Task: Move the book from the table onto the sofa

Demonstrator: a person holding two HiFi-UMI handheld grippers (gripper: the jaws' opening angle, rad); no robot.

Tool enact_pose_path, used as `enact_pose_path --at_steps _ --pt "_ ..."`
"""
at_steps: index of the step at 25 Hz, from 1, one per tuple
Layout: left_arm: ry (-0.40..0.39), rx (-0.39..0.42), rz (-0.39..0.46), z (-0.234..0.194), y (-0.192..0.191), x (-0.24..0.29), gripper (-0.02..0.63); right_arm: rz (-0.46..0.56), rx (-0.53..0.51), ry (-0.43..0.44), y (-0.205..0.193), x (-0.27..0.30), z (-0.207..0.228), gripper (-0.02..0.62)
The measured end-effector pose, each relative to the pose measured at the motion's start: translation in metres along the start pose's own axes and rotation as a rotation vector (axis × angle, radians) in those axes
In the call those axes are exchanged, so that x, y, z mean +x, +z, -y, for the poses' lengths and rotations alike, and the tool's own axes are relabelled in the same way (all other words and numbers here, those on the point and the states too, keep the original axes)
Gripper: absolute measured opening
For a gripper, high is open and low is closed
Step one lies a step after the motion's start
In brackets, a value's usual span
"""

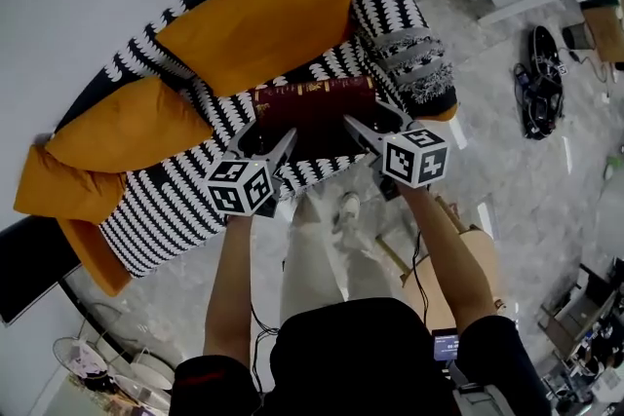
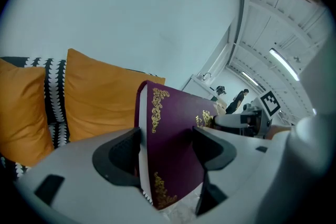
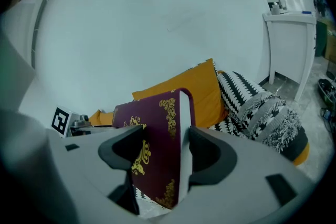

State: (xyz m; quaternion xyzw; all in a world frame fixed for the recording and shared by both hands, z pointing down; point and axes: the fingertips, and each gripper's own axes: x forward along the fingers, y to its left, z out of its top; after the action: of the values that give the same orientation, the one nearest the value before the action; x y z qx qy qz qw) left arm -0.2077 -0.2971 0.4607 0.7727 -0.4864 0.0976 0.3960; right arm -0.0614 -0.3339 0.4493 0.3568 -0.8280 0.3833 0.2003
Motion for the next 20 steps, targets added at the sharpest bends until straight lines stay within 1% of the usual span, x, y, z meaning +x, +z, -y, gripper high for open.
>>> enact_pose_path --at_steps 4,10,15,20 --pt "-0.008 -0.009 -0.029 -0.019 -0.017 0.011 0.319 -0.018 0.037 -0.015 -0.020 0.019 0.009 0.290" --pt "-0.014 -0.011 -0.081 -0.052 -0.045 0.043 0.319 -0.043 0.093 -0.033 -0.051 0.057 0.035 0.290" --pt "-0.011 -0.036 -0.124 -0.079 -0.076 0.058 0.319 -0.088 0.110 -0.036 -0.081 0.086 0.048 0.291" --pt "-0.007 -0.024 -0.171 -0.103 -0.097 0.081 0.320 -0.112 0.154 -0.036 -0.106 0.115 0.068 0.291"
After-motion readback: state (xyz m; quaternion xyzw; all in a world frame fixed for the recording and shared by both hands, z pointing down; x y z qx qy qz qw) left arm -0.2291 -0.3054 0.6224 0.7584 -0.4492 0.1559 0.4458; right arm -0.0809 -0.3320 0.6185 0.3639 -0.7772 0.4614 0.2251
